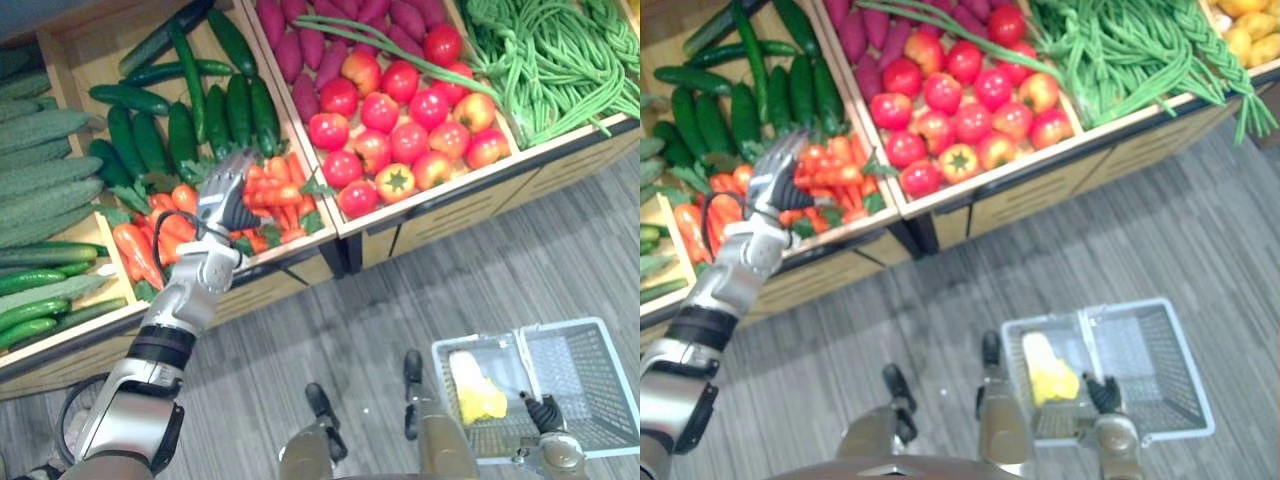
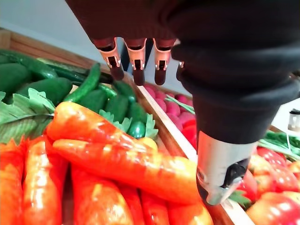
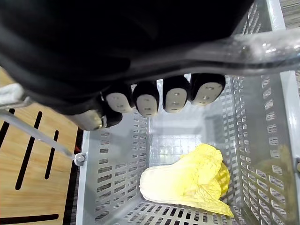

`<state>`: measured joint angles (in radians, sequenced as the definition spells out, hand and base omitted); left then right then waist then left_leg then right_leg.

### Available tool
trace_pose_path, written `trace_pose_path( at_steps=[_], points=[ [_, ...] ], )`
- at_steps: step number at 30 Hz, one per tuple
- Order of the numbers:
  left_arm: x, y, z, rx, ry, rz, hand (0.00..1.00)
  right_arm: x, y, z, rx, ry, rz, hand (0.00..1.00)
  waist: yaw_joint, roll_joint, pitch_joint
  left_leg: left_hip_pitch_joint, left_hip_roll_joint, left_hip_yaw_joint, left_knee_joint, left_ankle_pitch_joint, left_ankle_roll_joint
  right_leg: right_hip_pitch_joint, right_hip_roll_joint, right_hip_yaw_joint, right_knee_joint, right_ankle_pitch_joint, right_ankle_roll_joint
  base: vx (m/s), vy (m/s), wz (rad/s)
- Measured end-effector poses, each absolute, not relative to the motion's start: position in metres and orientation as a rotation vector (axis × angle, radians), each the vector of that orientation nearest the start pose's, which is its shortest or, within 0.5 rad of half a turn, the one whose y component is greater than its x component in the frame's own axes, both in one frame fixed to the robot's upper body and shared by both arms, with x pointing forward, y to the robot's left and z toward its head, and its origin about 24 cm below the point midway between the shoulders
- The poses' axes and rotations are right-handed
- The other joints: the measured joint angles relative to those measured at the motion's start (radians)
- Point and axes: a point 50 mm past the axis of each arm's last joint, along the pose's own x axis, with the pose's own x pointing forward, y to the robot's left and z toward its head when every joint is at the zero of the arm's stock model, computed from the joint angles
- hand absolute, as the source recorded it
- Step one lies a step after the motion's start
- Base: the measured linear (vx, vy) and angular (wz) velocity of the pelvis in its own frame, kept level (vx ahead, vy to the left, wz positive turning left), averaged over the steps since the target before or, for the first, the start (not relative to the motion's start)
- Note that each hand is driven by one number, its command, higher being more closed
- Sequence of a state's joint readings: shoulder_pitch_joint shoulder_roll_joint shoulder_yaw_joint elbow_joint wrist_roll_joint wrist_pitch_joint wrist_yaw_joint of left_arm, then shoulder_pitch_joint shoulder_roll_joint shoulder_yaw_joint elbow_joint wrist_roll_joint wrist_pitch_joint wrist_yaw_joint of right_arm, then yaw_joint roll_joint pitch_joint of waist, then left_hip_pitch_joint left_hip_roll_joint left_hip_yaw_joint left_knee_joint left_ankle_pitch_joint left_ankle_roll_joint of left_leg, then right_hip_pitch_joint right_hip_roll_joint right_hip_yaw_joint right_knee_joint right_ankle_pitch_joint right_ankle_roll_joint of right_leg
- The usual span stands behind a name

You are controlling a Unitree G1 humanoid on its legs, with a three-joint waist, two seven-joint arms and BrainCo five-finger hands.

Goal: Pick vegetable in the basket

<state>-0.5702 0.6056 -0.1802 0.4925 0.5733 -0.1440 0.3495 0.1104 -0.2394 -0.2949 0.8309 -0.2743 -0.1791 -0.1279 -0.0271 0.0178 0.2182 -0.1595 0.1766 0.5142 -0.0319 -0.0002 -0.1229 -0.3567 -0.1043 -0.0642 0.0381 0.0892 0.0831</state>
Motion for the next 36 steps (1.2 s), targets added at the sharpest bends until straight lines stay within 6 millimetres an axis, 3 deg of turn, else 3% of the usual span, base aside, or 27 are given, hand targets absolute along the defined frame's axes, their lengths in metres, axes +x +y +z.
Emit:
trace_pose_path(
  at_steps=[13, 23, 36],
  points=[
    [0.349, 0.254, 0.160, 1.119, -0.339, 0.372, 0.00, 0.135, -0.285, -0.106, -0.427, 0.736, -0.370, 1.00, 0.012, -0.005, 0.005, -0.052, 0.009, -0.013, 0.019, 0.002, 0.002, -0.034, 0.000, -0.009, 0.001, 0.002, 0.003, -0.01, -0.021, 0.03],
    [0.354, 0.251, 0.171, 1.112, -0.367, 0.381, 0.00, 0.141, -0.280, -0.104, -0.436, 0.714, -0.345, 1.00, 0.013, -0.013, 0.014, -0.080, 0.011, -0.009, 0.022, 0.004, 0.004, -0.061, 0.000, -0.007, -0.006, 0.020, 0.005, 0.00, -0.002, 0.00],
    [0.359, 0.251, 0.169, 1.136, -0.338, 0.383, 0.00, 0.156, -0.274, -0.098, -0.451, 0.663, -0.315, 1.00, 0.013, -0.026, 0.032, -0.129, 0.023, 0.022, 0.035, 0.005, 0.005, -0.114, 0.015, 0.043, -0.039, 0.078, 0.013, 0.00, -0.016, -0.08]
  ],
)
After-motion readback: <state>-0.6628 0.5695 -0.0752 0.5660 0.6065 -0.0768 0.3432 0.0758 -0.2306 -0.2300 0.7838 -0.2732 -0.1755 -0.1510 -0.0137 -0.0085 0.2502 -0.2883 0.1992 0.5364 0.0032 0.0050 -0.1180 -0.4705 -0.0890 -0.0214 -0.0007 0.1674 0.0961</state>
